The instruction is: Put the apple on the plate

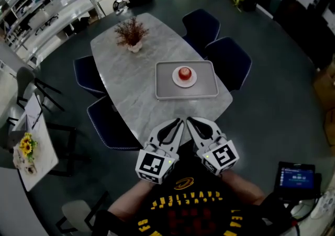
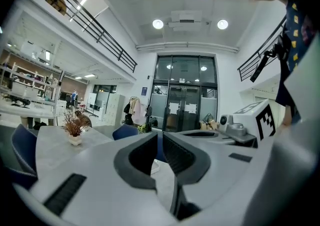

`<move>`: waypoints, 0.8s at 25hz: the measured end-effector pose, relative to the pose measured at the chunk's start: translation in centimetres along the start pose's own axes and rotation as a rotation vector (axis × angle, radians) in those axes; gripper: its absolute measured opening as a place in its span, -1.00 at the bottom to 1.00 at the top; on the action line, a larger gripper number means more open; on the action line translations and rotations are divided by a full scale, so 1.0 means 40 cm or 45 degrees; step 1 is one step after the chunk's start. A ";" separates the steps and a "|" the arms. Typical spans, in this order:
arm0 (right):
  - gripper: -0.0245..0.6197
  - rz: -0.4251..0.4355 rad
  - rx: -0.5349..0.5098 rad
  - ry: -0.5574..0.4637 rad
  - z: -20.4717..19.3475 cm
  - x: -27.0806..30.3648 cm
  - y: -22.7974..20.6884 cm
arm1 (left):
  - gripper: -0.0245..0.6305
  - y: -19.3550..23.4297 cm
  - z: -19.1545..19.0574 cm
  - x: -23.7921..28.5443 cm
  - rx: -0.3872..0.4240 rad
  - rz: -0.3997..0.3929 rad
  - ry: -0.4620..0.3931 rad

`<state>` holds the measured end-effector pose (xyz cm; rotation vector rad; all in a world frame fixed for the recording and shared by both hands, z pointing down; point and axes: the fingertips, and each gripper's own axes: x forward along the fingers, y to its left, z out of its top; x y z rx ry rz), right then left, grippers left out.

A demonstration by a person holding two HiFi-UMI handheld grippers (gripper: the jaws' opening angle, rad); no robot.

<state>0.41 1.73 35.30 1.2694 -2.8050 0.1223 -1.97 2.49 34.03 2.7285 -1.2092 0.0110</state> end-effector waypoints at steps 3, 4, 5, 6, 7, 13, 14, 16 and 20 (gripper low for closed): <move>-0.90 -0.002 -0.016 -0.015 0.006 -0.010 0.018 | -0.82 -0.010 0.008 -0.019 0.012 -0.004 -0.005; -0.90 -0.001 -0.028 -0.016 0.009 -0.012 0.024 | -0.82 -0.011 0.012 -0.025 0.018 -0.004 -0.007; -0.90 -0.002 -0.039 -0.012 0.013 -0.014 0.029 | -0.82 -0.012 0.016 -0.030 0.025 -0.003 -0.015; -0.90 -0.006 -0.048 -0.008 0.020 -0.016 0.033 | -0.82 -0.014 0.022 -0.034 0.033 -0.001 -0.025; -0.90 -0.010 -0.055 -0.006 0.028 -0.019 0.036 | -0.82 -0.016 0.027 -0.036 0.038 0.001 -0.033; -0.90 -0.028 -0.067 -0.024 0.047 -0.039 0.050 | -0.82 -0.030 0.042 -0.054 0.061 0.000 -0.053; -0.90 -0.039 -0.076 -0.019 0.050 -0.041 0.054 | -0.82 -0.030 0.042 -0.060 0.062 -0.001 -0.055; -0.90 -0.051 -0.083 -0.017 0.051 -0.043 0.061 | -0.82 -0.029 0.040 -0.068 0.063 -0.001 -0.059; -0.90 -0.036 -0.052 -0.052 0.042 -0.044 0.066 | -0.82 -0.023 0.044 -0.074 0.058 0.001 -0.065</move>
